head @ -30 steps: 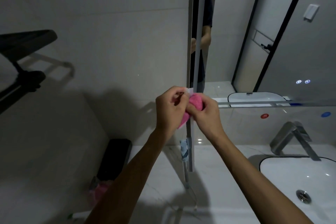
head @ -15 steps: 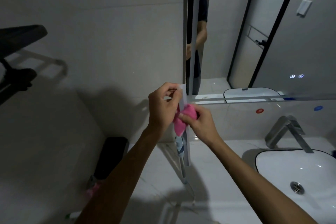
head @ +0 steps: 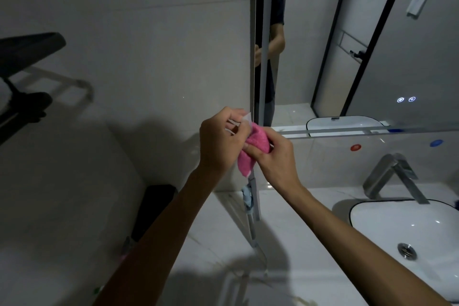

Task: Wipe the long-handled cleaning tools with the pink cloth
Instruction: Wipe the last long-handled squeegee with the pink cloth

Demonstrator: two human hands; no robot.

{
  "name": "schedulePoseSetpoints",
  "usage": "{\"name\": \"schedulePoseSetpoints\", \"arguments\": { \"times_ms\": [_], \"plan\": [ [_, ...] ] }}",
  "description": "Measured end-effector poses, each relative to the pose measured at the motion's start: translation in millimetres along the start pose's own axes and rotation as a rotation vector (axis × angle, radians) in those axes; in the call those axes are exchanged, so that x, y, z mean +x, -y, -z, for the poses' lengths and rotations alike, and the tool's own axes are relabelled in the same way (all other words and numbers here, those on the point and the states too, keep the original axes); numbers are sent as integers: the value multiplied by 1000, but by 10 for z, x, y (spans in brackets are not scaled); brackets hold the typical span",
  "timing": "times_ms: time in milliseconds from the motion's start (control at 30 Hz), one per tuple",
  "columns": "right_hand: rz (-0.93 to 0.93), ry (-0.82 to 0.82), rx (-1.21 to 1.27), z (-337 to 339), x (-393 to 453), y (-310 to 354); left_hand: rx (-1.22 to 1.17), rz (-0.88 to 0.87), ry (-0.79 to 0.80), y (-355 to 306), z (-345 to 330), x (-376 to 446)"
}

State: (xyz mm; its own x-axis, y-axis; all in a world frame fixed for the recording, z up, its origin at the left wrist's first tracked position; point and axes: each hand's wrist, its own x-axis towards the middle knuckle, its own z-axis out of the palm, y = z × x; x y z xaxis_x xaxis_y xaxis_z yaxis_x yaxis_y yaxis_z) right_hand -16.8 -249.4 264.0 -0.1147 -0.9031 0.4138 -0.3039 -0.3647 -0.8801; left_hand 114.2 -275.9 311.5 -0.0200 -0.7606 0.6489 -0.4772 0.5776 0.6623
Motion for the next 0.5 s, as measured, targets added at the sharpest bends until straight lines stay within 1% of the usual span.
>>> {"name": "schedulePoseSetpoints", "arguments": {
  "times_ms": [200, 267, 367, 433, 500],
  "plan": [
    [44, -89, 29, 0, -6, 78, -11, -2, -30, -44, -30, -6],
    [52, -108, 48, 18, -20, 86, -64, -18, -3, -67, -52, -2],
    [39, -78, 58, 68, -27, 104, -148, -15, 53, -93, -70, 33],
    [35, -59, 76, 122, -26, 124, -178, -5, 99, -96, -72, 43],
    [46, -82, 106, 168, -13, 147, -190, 14, 116, -104, -75, 41]
  ]
}}
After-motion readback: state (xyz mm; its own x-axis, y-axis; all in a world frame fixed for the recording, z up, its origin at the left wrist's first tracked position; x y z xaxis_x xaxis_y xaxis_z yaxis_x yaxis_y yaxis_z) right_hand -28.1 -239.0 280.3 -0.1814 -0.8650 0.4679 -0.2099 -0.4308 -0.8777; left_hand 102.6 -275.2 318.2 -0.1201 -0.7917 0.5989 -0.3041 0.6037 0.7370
